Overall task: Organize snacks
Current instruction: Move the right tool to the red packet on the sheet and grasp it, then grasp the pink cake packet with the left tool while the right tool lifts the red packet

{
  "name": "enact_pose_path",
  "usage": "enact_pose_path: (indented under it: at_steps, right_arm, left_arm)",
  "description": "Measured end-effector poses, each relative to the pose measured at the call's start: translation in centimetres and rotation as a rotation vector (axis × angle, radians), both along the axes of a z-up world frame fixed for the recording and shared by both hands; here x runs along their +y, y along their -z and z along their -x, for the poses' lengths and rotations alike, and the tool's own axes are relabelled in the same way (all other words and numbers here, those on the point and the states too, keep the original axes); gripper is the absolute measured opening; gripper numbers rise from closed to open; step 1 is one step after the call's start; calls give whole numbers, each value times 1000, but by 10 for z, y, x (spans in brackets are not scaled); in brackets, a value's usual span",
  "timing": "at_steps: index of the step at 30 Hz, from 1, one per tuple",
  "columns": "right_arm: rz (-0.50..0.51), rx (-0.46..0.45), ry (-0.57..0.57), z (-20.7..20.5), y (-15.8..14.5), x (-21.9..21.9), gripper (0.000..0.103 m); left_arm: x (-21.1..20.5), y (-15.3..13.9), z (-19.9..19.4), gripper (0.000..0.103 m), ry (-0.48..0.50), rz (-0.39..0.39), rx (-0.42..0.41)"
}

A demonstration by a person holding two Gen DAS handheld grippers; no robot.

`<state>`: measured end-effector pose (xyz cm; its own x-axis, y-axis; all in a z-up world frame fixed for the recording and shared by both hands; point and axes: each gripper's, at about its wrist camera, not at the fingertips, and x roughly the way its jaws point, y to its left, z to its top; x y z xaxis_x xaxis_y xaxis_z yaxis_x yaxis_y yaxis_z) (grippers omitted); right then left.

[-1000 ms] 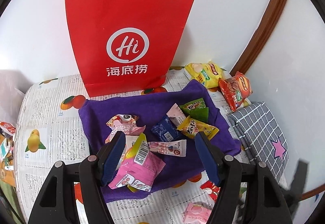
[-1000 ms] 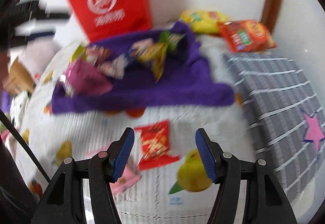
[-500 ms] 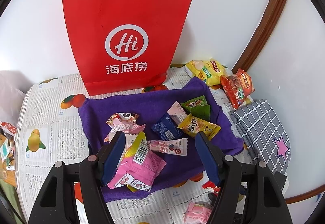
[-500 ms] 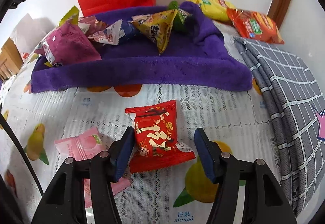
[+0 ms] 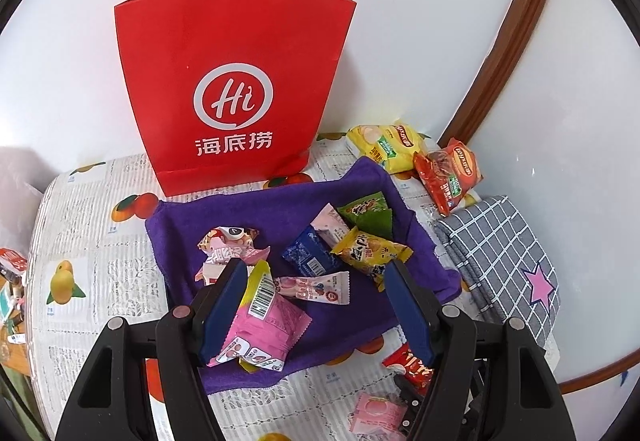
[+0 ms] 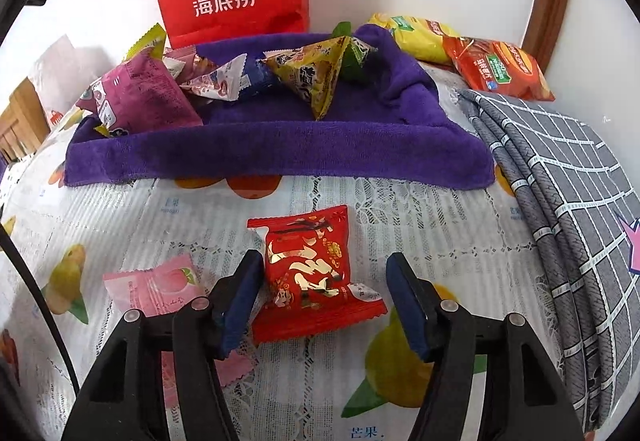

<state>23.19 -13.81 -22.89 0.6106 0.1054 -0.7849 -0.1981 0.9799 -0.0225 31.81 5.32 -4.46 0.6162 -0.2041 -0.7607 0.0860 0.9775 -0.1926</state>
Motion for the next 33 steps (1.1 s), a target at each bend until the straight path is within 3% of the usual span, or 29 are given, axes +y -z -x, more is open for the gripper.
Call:
enact_pose_path:
  at_steps: [9, 13, 33]
  right_arm:
    - [2, -4, 2, 0, 0, 1, 63]
    - [3, -11, -19, 2, -1, 4, 53]
    - [8, -19, 8, 5, -3, 3, 50]
  left_arm:
    - [-1, -3, 3, 69, 13, 8, -6]
    - [0, -4, 3, 69, 11, 11, -6]
    - [-4, -4, 5, 69, 23, -2, -9]
